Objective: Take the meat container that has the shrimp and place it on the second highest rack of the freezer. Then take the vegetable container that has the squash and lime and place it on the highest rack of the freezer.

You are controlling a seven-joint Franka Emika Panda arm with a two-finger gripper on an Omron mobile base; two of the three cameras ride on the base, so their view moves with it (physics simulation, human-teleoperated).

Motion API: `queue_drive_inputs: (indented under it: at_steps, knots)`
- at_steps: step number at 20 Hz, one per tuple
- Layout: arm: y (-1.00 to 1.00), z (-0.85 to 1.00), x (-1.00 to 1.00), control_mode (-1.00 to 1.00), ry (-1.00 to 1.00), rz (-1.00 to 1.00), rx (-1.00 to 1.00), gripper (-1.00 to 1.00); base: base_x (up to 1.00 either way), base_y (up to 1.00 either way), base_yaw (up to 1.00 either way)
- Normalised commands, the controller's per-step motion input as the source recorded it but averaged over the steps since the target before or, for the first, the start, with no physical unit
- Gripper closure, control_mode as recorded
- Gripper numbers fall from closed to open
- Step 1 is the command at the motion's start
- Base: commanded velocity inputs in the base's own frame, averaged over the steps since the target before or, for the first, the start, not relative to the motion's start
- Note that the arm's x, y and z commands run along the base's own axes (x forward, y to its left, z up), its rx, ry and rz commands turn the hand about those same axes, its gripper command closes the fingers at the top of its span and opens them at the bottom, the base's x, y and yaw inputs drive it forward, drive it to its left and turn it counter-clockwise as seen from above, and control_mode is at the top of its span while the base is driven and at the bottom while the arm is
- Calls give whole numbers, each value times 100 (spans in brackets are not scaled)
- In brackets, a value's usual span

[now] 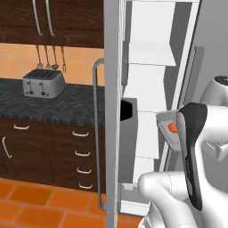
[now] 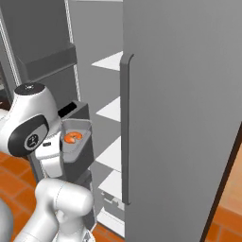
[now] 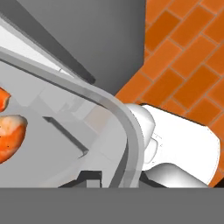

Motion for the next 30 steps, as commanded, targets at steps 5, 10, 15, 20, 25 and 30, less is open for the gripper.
queue_drive_inputs:
  at_steps: [5, 10, 15, 20, 25, 30]
  knots:
    - [0, 0, 0, 100, 0, 0, 0, 100, 35, 36, 0]
    - [0, 0, 0, 100, 0, 0, 0, 100, 35, 38, 0]
    - [0, 0, 16, -100, 0, -5, 0, 100, 11, 4, -5]
    - [-21, 0, 86, -100, -2, -19, 2, 100, 0, 0, 0]
    - [-14, -5, 92, -100, -4, -10, 1, 100, 0, 0, 0]
    - [-16, -29, 80, -100, -17, 0, 0, 100, 0, 0, 0]
